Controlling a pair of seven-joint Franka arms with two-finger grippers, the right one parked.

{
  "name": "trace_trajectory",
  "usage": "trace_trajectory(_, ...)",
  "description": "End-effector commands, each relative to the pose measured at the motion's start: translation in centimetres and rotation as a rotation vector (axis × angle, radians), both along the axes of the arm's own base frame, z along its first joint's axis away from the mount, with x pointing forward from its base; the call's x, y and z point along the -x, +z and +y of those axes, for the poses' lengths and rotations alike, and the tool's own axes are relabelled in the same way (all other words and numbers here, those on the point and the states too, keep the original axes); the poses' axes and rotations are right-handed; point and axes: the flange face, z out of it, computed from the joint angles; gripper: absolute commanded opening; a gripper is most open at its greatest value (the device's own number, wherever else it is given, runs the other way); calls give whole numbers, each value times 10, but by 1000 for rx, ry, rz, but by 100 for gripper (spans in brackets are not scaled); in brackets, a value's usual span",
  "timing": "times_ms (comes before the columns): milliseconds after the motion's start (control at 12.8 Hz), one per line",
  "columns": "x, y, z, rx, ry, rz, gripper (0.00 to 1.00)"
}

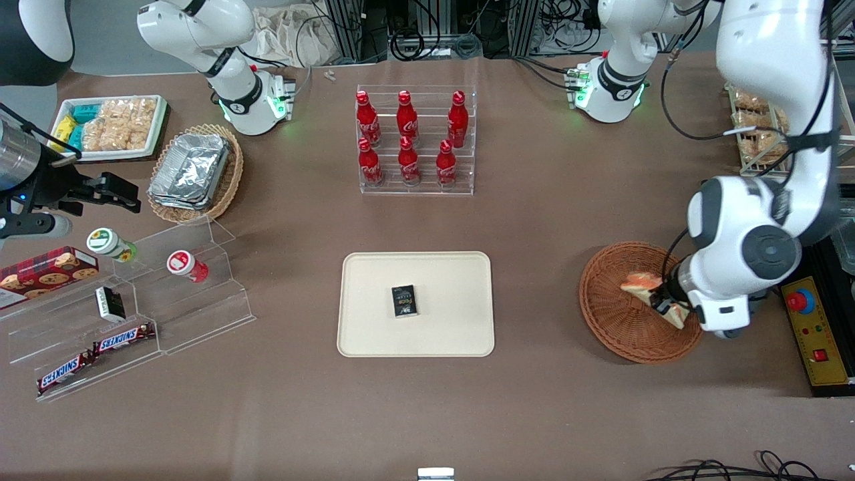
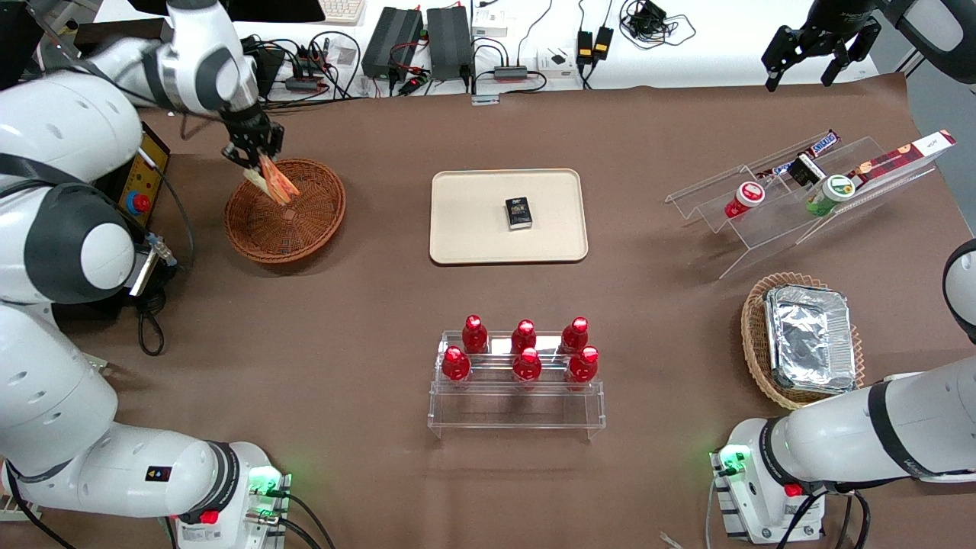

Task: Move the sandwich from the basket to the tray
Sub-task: 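Carry the held sandwich over to the cream tray beside the tissue box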

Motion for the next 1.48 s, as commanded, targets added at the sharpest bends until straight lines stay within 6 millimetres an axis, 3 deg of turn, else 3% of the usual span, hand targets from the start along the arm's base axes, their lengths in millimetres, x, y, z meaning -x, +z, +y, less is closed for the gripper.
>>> trace_trajectory(0, 1, 88, -7, 5, -104, 53, 0)
trace_trajectory(156, 7, 140, -51, 43, -262, 61, 0)
trace_trajectory(234, 8, 153, -76, 62, -315, 46, 0)
trace_trajectory(391, 8, 159, -131, 118, -519, 25, 0)
trace_trajectory(469, 1, 151, -149, 146, -610, 24, 0)
trace_trajectory(625, -15, 118, -191, 203, -693, 8, 0)
trace_trajectory(781, -25, 61, -242, 190, -759, -24, 0)
trace_trajectory(938, -35, -4, -280, 171, -783, -65, 0)
trace_trajectory(1094, -31, -52, -312, 190, -798, -75, 0)
trace_trajectory(1406, -11, -117, -365, 190, -770, -98, 0)
